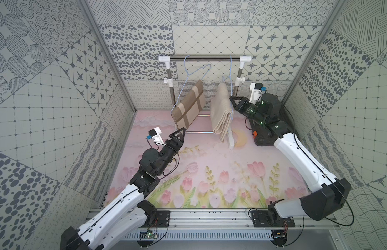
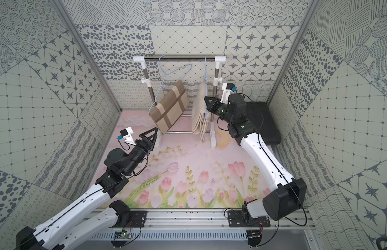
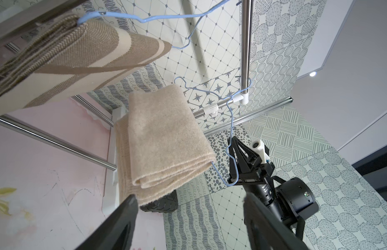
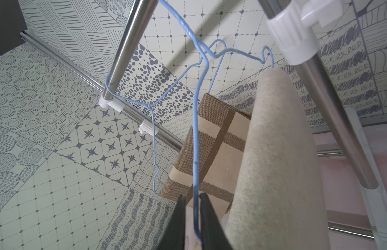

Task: Hang the scarf on the hanger
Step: Place the hanger at the clothesline, then reset both arms

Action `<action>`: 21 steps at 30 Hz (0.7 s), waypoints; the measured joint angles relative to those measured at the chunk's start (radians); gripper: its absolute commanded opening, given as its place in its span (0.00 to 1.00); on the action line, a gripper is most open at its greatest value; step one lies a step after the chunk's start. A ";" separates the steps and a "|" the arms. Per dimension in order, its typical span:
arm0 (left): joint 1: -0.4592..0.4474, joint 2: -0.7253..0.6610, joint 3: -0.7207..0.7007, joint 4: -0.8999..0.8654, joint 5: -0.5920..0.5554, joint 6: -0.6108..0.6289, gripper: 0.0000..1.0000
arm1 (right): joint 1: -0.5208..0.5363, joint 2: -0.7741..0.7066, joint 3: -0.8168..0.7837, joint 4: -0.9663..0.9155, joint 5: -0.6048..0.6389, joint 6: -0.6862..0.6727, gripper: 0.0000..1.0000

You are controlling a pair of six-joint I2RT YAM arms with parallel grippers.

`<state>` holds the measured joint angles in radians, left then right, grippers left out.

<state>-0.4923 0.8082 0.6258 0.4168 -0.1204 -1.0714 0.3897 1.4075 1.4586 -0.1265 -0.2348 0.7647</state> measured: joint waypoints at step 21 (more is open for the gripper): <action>0.077 0.106 0.107 -0.309 -0.217 0.615 0.99 | -0.034 -0.262 -0.607 -0.047 0.505 -0.322 0.97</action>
<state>-0.4156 0.9138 0.7326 0.1081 -0.3378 -0.4561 0.3557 1.1454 0.8516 -0.1734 0.2699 0.4423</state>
